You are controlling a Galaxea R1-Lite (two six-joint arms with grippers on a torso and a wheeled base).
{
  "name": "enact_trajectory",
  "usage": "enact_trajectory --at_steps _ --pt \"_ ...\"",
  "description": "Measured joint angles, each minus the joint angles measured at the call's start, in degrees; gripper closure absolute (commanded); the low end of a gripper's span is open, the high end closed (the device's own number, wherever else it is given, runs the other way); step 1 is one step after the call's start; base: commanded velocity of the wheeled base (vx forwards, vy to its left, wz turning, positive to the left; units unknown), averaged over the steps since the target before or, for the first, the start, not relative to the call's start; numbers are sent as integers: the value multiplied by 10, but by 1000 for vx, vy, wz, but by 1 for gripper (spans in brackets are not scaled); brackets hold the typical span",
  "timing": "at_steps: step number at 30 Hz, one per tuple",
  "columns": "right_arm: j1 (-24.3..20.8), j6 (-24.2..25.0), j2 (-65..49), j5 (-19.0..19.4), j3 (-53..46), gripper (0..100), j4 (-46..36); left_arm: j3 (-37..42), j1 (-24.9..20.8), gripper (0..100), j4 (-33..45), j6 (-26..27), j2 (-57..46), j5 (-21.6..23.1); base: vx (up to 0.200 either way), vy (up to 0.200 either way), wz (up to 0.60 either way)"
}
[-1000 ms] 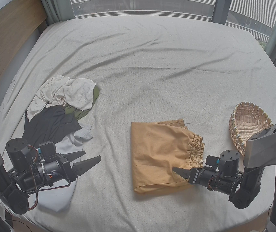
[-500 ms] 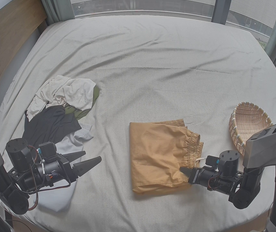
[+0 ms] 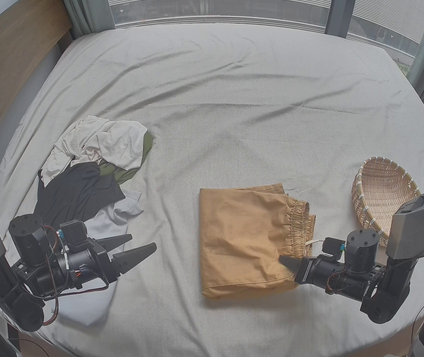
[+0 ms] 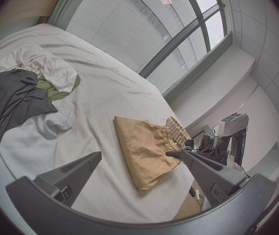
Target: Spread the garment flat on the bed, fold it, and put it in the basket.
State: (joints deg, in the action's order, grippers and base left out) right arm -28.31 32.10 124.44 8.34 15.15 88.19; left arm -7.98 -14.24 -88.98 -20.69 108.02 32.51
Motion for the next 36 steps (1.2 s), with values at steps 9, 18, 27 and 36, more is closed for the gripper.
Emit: enact_trajectory --at_steps 9,18,27,36 --pt "-12 7 -66 16 -4 100 0 0 0 0 0 4 1 0 0 0 0" --pt "-10 19 -151 168 -26 100 0 0 1 0 0 4 0 1 0 0 0" --pt "16 18 -247 254 -47 100 0 -3 2 0 0 4 -5 1 0 0 0" --pt "23 14 -276 261 -58 100 0 -1 -7 0 0 5 -1 1 0 0 0"
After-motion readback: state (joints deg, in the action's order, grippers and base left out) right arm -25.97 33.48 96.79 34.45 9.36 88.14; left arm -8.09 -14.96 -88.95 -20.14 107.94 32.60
